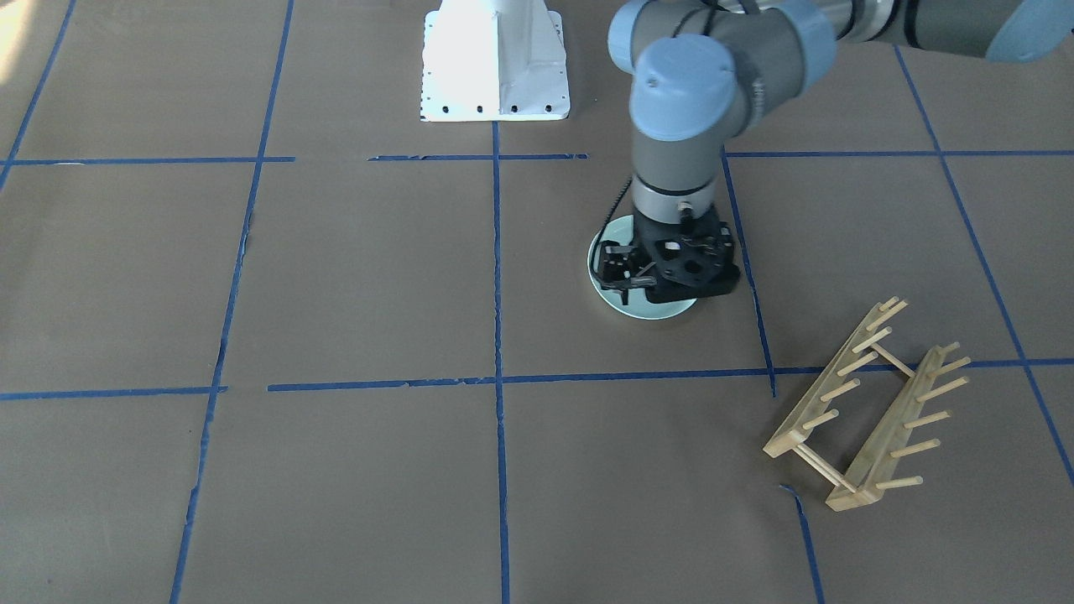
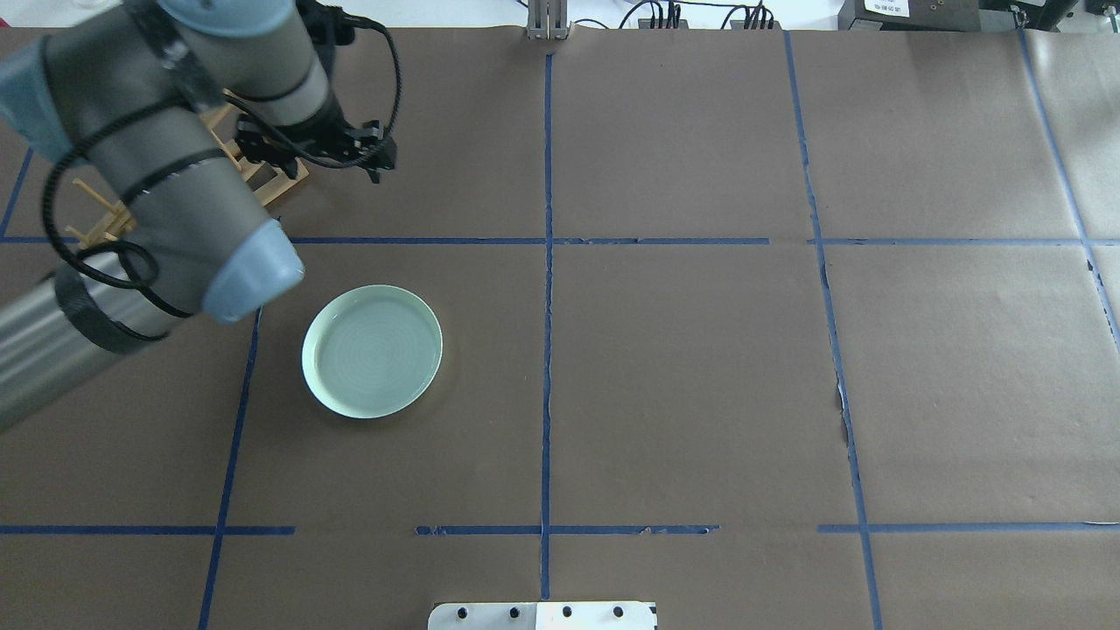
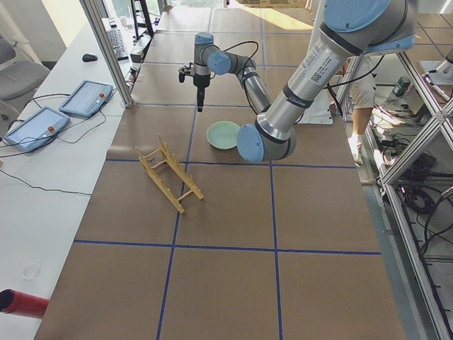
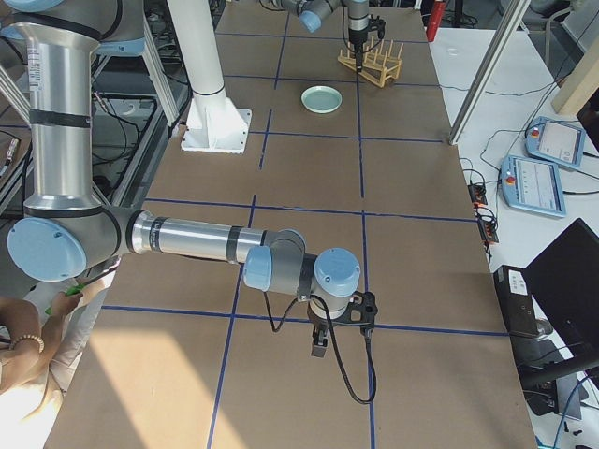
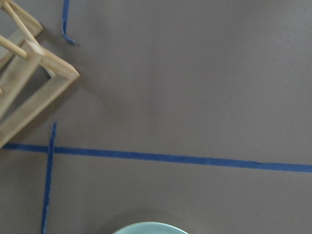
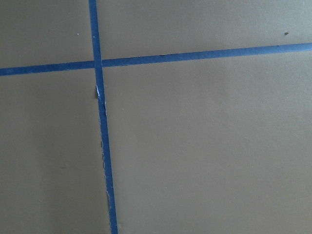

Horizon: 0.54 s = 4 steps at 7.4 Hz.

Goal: Place plate on table
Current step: 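Open the left gripper and withdraw the left arm away from the plate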

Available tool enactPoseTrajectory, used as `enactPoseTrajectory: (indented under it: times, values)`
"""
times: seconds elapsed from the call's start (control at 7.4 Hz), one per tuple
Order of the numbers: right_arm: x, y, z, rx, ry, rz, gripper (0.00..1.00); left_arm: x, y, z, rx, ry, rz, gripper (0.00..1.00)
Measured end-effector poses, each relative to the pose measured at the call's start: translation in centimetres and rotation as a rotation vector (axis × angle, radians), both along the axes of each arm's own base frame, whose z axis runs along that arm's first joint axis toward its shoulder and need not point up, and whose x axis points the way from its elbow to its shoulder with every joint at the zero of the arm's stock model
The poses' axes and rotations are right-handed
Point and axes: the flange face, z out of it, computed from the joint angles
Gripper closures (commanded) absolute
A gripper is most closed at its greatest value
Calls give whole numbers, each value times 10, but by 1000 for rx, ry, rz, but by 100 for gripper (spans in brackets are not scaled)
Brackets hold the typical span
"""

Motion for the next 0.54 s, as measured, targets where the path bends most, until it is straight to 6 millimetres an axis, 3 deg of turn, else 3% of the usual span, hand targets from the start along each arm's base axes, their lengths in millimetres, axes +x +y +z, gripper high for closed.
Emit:
enactPoseTrajectory:
  times: [0.27, 0.54]
  values:
    - [0, 0, 0, 0, 0, 0, 0, -140, -30, 115, 148, 39, 123, 0]
    - [0, 0, 0, 0, 0, 0, 0, -278, -30, 228, 231, -45, 189, 0]
